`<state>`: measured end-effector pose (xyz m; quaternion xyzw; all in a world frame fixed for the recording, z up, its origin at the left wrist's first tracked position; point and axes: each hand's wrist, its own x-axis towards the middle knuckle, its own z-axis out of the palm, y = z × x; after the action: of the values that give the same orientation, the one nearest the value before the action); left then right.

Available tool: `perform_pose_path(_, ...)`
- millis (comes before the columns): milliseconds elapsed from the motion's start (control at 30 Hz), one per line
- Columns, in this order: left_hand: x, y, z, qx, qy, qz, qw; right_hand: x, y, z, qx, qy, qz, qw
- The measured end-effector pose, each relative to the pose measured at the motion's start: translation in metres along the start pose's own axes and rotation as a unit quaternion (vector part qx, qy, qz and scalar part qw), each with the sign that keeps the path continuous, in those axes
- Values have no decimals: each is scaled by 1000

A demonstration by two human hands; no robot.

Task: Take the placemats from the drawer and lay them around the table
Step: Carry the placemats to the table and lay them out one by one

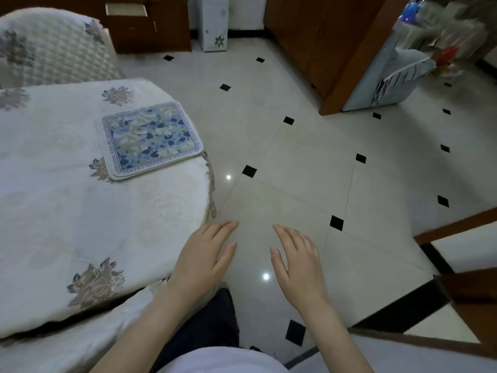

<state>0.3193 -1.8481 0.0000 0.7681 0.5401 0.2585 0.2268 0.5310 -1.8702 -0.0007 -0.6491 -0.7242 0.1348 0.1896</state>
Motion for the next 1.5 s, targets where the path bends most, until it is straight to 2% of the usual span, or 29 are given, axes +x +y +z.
perform_pose_path(200,92,-8,17,5,18,-4,1000,88,29,-14,-17,-6,0,1000)
perform_pose_path(400,164,-30,-7,38,57,-38,997,180,42,-20,-12,-14,-30,999)
perform_pose_path(733,249,-52,20,64,134,-191,970,337,89,-1,18,-91,-158,983)
perform_pose_path(967,321,-33,29,100,195,-288,932,455,99,-1,23,-164,-314,935)
perform_pose_path(1167,340,-28,36,103,241,-389,883,521,80,14,53,-211,-417,883)
perform_pose_path(1333,346,-45,37,106,274,-459,838,553,47,44,70,-250,-479,838)
perform_pose_path(1500,352,-85,23,100,338,-490,797,582,-1,81,71,-288,-530,794)
